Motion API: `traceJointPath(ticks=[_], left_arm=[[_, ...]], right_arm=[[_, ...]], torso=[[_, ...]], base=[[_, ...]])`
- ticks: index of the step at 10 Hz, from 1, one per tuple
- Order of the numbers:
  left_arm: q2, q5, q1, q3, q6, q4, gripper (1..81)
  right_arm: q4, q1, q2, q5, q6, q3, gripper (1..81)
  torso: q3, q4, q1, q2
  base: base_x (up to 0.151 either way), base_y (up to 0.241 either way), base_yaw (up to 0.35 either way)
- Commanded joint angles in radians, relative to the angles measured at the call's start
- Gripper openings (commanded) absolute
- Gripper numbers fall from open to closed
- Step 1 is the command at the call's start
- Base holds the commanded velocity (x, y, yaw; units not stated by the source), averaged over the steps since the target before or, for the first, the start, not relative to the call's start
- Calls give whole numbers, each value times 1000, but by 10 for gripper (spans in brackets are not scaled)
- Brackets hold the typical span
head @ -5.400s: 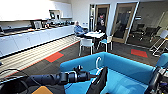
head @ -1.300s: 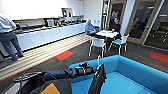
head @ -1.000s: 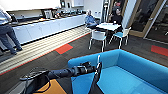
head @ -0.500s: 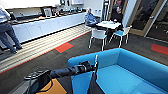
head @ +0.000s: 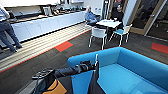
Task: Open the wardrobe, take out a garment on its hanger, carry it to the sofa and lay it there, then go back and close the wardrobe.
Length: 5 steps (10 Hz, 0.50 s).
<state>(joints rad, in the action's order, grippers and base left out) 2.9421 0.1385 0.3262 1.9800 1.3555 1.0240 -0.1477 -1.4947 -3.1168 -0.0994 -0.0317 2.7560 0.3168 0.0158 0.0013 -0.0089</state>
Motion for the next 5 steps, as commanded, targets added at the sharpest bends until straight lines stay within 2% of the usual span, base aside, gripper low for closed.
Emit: traceJointPath(ticks=[1, 4, 5], left_arm=[[3, 29, -163, -4, -9, 51, 10], [-24, 42, -154, 3, -9, 64, 10], [-36, 44, -154, 9, -7, 64, 10]], right_arm=[[5, 7, -16, 69, -8, -10, 811], [5, 7, -16, 64, -8, -10, 811], [5, 7, -16, 64, -8, -10, 811]], torso=[[72, 0, 0, 0], [159, 0, 1, 0], [111, 0, 1, 0]], base=[[0, 0, 0], [0, 0, 0], [0, 0, 0]])
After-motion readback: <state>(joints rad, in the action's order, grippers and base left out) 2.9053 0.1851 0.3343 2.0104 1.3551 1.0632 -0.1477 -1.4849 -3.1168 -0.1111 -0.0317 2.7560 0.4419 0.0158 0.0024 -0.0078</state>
